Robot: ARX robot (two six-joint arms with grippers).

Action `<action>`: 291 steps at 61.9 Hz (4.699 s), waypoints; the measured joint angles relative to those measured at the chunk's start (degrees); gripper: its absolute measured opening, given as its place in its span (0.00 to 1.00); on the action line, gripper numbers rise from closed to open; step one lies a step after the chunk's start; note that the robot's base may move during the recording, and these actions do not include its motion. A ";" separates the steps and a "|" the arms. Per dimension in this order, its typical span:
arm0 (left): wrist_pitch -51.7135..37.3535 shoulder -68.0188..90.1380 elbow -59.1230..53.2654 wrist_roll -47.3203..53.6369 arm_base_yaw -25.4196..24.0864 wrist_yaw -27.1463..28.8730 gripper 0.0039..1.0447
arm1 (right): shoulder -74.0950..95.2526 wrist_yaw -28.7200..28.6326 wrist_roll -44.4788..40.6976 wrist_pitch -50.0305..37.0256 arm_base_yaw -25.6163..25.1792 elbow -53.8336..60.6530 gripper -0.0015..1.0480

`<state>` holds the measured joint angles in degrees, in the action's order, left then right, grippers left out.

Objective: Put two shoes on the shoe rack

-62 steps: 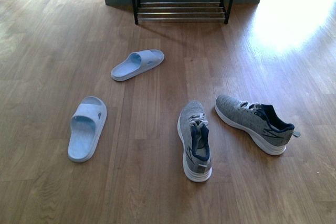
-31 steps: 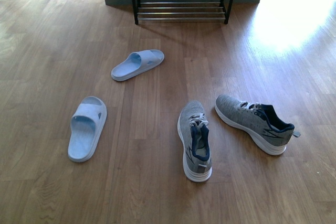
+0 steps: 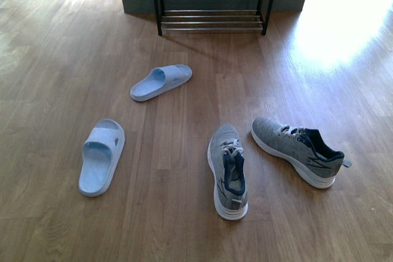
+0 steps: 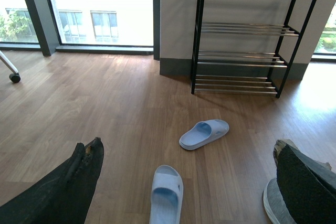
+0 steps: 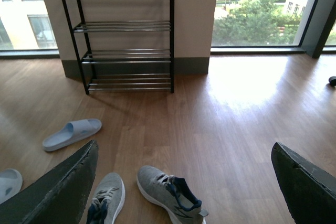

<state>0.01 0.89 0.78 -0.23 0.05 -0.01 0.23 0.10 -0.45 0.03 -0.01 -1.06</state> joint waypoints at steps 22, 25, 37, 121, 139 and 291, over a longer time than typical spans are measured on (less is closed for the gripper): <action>0.00 0.00 0.00 0.00 0.00 0.00 0.91 | 0.00 0.00 0.00 0.00 0.00 0.00 0.91; 0.00 0.00 0.00 0.00 0.00 0.00 0.91 | 0.00 0.00 0.00 0.00 0.00 -0.02 0.91; 0.00 0.00 0.00 0.00 0.00 0.00 0.91 | 0.00 0.00 0.00 0.00 0.00 -0.02 0.91; 0.00 0.00 0.00 0.00 -0.04 -0.20 0.91 | -0.04 0.26 0.04 0.02 0.00 0.00 0.91; 6.40 30.23 9.97 -31.58 9.60 26.58 0.91 | -0.04 -0.02 0.04 0.02 0.00 -0.02 0.91; -13.31 172.34 91.73 -13.51 15.80 -0.72 0.02 | -0.04 -0.09 0.04 0.02 0.00 0.00 0.91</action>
<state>-13.30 173.23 92.51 -13.74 15.86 -0.73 0.19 0.01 -0.40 0.05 -0.01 -1.06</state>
